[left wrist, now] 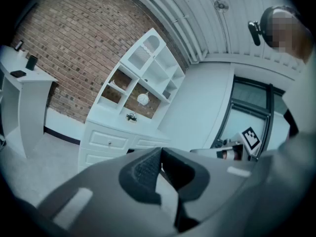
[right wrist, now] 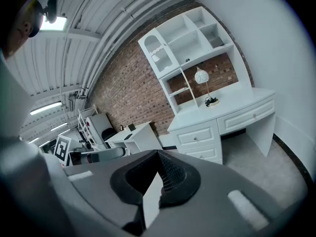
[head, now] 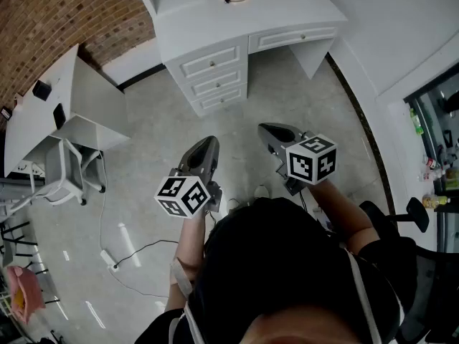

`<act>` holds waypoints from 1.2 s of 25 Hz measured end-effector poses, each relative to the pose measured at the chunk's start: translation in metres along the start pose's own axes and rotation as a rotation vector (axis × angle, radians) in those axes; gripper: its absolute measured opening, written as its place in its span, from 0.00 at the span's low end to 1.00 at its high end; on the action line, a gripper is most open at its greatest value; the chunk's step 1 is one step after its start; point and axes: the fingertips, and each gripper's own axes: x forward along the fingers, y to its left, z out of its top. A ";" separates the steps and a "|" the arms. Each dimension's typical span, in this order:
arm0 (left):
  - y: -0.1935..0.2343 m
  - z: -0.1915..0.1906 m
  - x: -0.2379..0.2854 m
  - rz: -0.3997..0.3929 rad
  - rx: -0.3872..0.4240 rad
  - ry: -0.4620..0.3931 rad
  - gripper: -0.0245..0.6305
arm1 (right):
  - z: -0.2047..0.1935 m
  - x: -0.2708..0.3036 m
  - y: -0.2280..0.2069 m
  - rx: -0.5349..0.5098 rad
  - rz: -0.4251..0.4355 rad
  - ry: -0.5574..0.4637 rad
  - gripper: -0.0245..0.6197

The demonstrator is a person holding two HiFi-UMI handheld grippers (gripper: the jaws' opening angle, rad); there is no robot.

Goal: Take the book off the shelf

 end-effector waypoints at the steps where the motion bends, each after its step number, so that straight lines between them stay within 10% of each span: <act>1: 0.000 -0.001 0.001 0.002 0.000 0.002 0.05 | 0.000 -0.001 -0.001 -0.001 0.000 -0.001 0.03; 30: -0.030 -0.012 0.076 0.010 0.010 0.032 0.05 | 0.009 -0.018 -0.091 0.061 -0.021 0.016 0.04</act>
